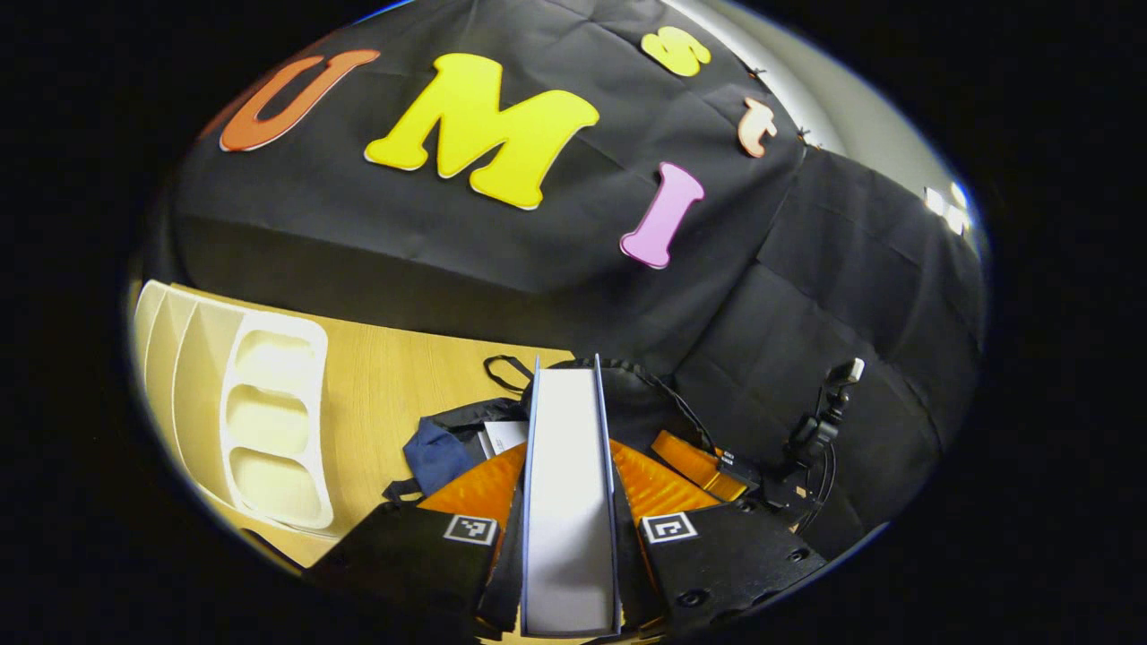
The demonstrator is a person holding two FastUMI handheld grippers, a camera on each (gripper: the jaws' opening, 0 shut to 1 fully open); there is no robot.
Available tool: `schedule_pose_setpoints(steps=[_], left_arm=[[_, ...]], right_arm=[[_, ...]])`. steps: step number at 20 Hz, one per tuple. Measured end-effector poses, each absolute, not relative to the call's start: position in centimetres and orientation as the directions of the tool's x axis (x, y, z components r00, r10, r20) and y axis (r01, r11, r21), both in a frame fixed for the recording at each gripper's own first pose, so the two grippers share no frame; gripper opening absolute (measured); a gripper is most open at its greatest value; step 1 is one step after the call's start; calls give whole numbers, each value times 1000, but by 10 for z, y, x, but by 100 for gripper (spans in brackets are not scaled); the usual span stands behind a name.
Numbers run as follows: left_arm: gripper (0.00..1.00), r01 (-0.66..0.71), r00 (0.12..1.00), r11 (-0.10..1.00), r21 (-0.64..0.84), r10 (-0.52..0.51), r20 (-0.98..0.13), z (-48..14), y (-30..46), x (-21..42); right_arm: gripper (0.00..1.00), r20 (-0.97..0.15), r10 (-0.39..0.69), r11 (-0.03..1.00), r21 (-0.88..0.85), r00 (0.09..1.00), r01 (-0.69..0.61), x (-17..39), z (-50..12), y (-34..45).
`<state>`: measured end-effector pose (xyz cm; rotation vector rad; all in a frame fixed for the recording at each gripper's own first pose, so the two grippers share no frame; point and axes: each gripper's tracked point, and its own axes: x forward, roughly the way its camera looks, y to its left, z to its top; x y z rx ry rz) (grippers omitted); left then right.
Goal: Open the schoolbag, grab two books from the bookshelf and put them into the schoolbag.
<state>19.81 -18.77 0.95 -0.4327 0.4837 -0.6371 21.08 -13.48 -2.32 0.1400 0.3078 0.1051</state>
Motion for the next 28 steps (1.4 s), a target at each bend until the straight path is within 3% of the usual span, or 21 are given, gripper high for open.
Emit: schedule_pose_setpoints(steps=[5, 6, 7, 8, 10, 11, 12, 17, 25, 28], left_arm=[[45, 329, 756, 562, -759, -638, -145, 10, -177, 249], [40, 313, 757, 519, -796, -642, -121, 8, -176, 255], [45, 296, 758, 478, -827, -644, -102, 3, -175, 261], [40, 280, 759, 448, -849, -645, -91, -1, -174, 260], [49, 236, 766, 385, -892, -639, -73, -13, -163, 254], [49, 218, 779, 365, -905, -624, -65, -16, -157, 253], [44, 201, 786, 359, -911, -614, -69, -20, -150, 251], [45, 113, 848, 441, -890, -510, -145, -29, -113, 260], [45, 11, 800, 451, -892, -539, -263, -89, -152, 276], [45, 7, 803, 426, -905, -542, -249, -93, -179, 289]], right_arm=[[5, -282, 68, 993, 110, 957, -38, 224, 1, -145], [5, -283, 63, 993, 110, 957, -33, 226, 6, -146], [5, -285, 60, 994, 106, 957, -30, 228, 11, -147], [5, -288, 50, 995, 96, 956, -23, 230, 15, -150], [5, -284, 29, 997, 77, 958, -7, 237, 24, -154], [5, -288, 29, 997, 79, 957, -6, 240, 26, -153], [5, -292, 32, 996, 85, 956, -7, 240, 27, -152], [2, -297, 34, 998, 62, 954, -16, 251, 32, -145], [5, -284, 93, 995, 4, 954, -95, 246, 40, -116], [5, -265, 125, 992, 3, 956, -129, 244, 43, -100]])
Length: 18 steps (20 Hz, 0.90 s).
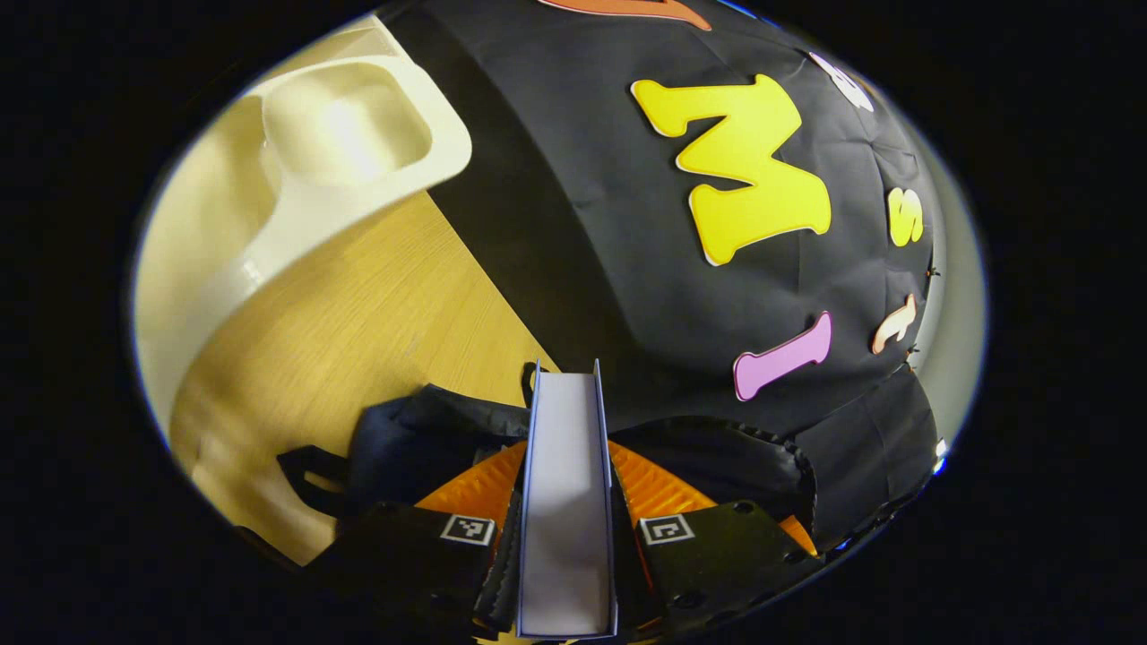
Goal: Open the schoolbag, grab two books from the bookshelf and put them into the schoolbag.
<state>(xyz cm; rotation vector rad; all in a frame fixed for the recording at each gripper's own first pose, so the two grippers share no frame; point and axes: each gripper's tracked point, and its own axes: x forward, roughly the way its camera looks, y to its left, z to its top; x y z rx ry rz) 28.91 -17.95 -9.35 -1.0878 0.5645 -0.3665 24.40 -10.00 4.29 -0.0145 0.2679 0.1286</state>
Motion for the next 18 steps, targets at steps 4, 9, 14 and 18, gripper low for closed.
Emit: schedule_pose_setpoints(steps=[4, 9, 14, 18], left_arm=[[45, 22, 801, 420, -907, -550, -235, -98, -214, 293], [45, 50, 813, 405, -913, -547, -198, -116, -244, 294], [50, 74, 778, 363, -929, -603, -174, -146, -283, 297], [46, 119, 765, 362, -924, -627, -147, -157, -298, 300]], right_arm=[[5, -236, 140, 985, -61, 962, -159, 246, 48, -85], [5, -221, 143, 977, -124, 965, -173, 245, 51, -69], [5, -233, 183, 963, -152, 955, -222, 239, 45, -45], [5, -216, 176, 965, -158, 961, -212, 239, 44, -46]])
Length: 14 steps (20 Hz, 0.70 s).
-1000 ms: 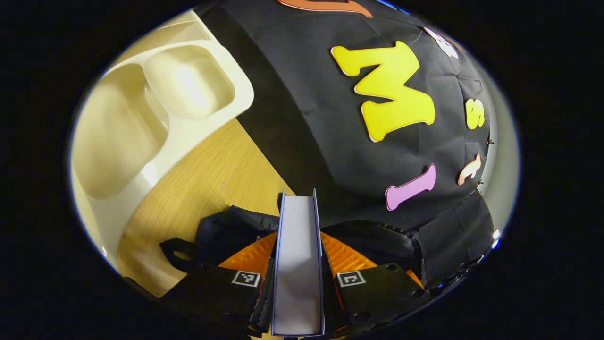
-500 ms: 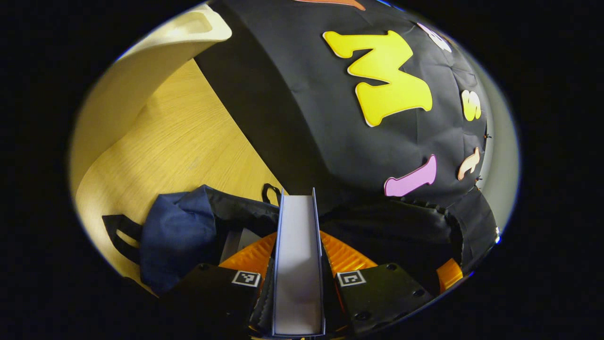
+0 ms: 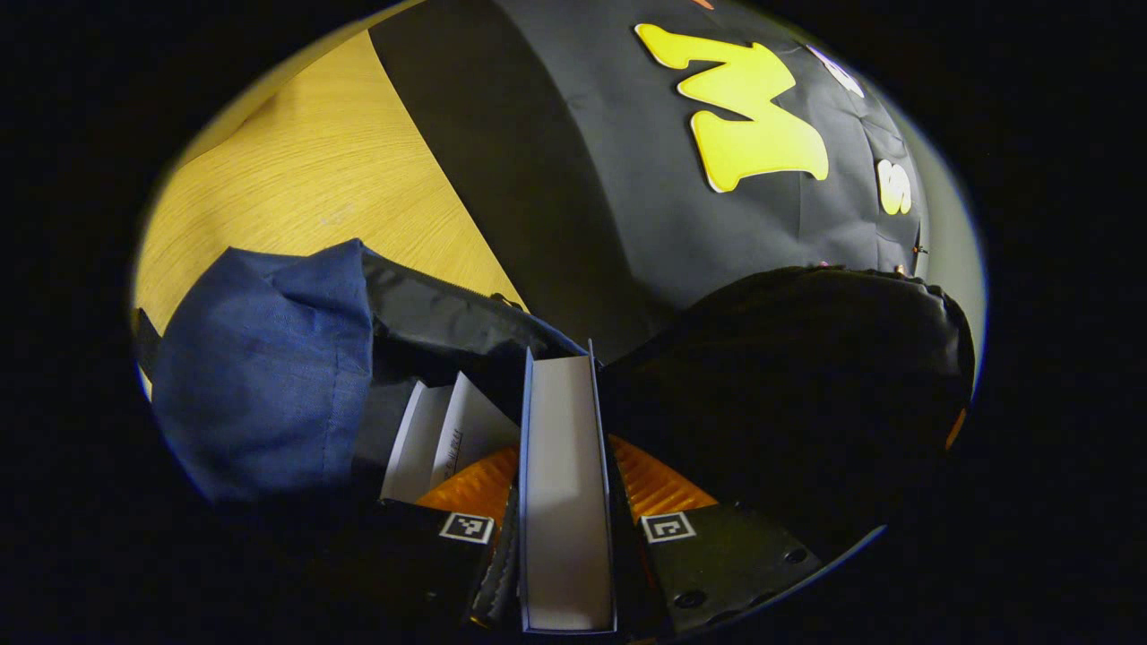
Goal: Open the schoolbag, grab two books from the bookshelf and put them into the schoolbag.
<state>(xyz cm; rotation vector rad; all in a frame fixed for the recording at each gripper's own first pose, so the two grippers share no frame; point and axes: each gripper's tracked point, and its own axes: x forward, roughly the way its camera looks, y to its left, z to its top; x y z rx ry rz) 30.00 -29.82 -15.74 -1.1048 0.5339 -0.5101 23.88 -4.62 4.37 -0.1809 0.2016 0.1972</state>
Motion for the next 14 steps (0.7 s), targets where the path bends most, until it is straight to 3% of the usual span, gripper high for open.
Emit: schedule_pose_setpoints(steps=[1, 2, 3, 6, 7, 8, 10, 14], left_arm=[[46, 129, 759, 373, -919, -633, -150, -160, -299, 300], [53, 138, 753, 389, -911, -638, -158, -162, -296, 300], [48, 156, 749, 456, -876, -633, -196, -169, -293, 298], [72, 253, 749, 642, -724, -604, -274, -174, -287, 292], [66, 259, 771, 692, -674, -568, -287, -174, -281, 295], [82, 261, 786, 724, -639, -544, -295, -174, -275, 299], [88, 253, 788, 731, -634, -536, -302, -174, -268, 299], [89, 275, 798, 690, -669, -552, -242, -149, -258, 295]], right_arm=[[5, -213, 175, 968, -143, 961, -207, 239, 43, -48], [5, -210, 172, 971, -127, 963, -201, 238, 43, -51], [5, -208, 167, 975, -108, 964, -193, 238, 43, -54], [5, -203, 157, 984, -57, 967, -172, 237, 38, -64], [5, -201, 154, 985, -42, 967, -166, 235, 38, -66], [5, -202, 144, 987, -39, 969, -155, 235, 35, -68], [5, -204, 128, 990, -36, 971, -138, 232, 30, -71], [5, -208, 127, 991, -13, 970, -133, 227, 22, -70]])
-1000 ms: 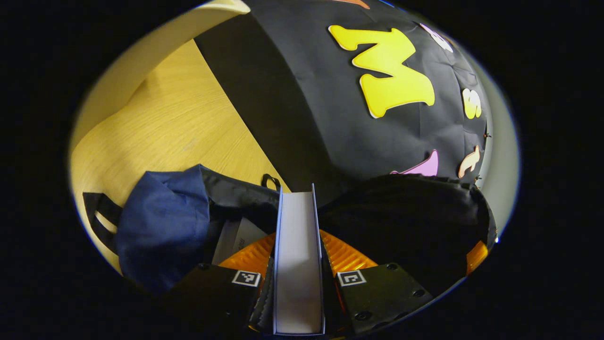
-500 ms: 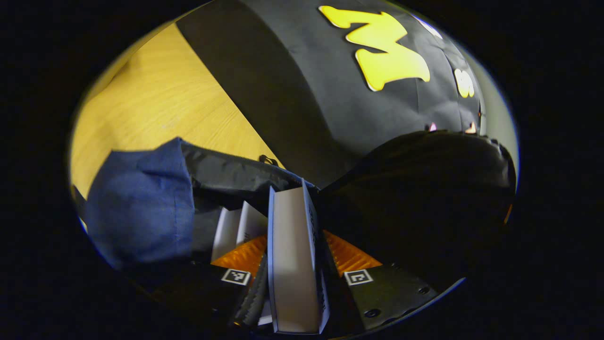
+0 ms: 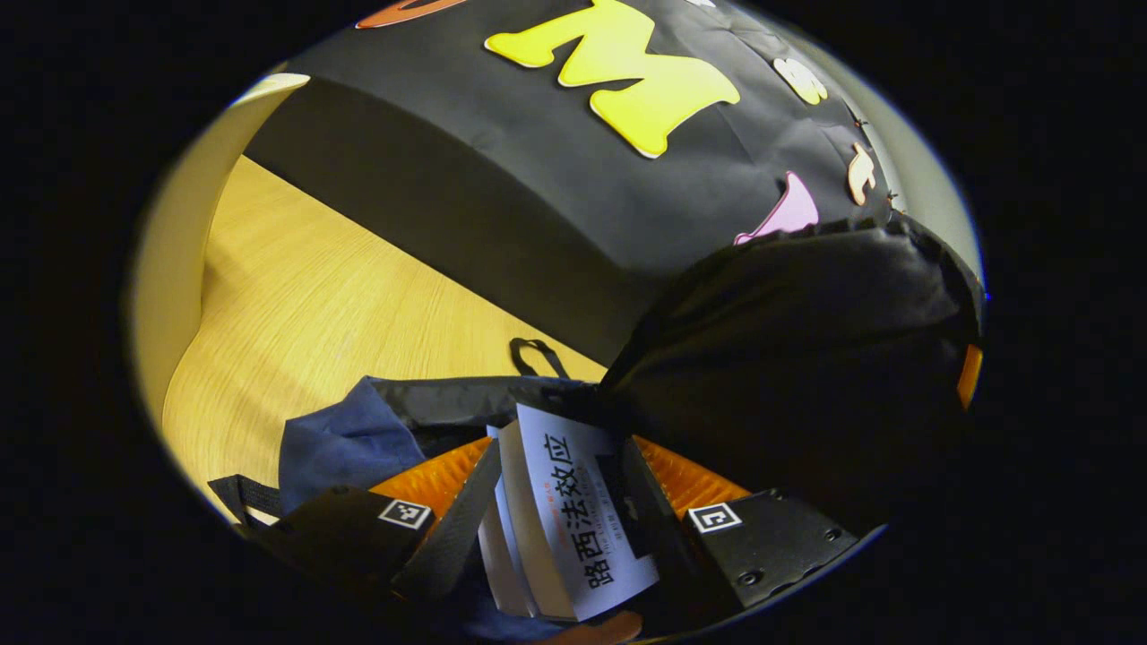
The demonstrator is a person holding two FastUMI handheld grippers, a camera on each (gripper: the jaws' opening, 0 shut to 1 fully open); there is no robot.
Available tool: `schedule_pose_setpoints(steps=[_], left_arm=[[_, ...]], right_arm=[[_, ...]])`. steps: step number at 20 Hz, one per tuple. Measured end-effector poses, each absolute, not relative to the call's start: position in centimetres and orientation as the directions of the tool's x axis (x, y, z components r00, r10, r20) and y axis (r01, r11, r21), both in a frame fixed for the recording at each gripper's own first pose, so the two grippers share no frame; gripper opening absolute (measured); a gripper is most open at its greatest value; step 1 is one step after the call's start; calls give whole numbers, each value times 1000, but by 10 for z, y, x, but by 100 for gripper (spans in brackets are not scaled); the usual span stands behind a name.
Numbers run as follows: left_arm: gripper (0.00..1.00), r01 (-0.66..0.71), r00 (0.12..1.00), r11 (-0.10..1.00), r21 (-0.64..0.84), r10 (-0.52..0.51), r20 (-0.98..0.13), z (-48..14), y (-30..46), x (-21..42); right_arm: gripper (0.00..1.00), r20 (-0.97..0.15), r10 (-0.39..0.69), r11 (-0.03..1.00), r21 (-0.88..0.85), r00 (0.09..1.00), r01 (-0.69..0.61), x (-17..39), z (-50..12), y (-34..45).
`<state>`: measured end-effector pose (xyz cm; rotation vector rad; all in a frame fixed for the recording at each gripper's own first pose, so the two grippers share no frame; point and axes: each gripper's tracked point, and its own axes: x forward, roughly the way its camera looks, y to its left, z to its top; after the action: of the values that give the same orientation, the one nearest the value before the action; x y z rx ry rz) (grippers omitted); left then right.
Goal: Open the schoolbag, grab two books from the bookshelf and put them into the schoolbag.
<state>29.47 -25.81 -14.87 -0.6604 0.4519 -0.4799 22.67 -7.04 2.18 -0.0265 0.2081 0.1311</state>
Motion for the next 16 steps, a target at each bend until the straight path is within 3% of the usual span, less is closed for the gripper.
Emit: schedule_pose_setpoints(steps=[3, 6, 16], left_arm=[[91, 289, 827, 746, -600, -511, -237, -128, -237, 288], [92, 299, 860, 781, -548, -470, -201, -98, -212, 276], [92, 271, 936, 879, -393, -336, -105, -32, -113, 207]], right_arm=[[9, -214, 135, 991, 35, 968, -131, 225, 16, -70], [3, -222, 141, 989, 81, 965, -126, 226, 10, -70], [6, -237, 146, 978, 178, 960, -105, 230, -23, -52]])
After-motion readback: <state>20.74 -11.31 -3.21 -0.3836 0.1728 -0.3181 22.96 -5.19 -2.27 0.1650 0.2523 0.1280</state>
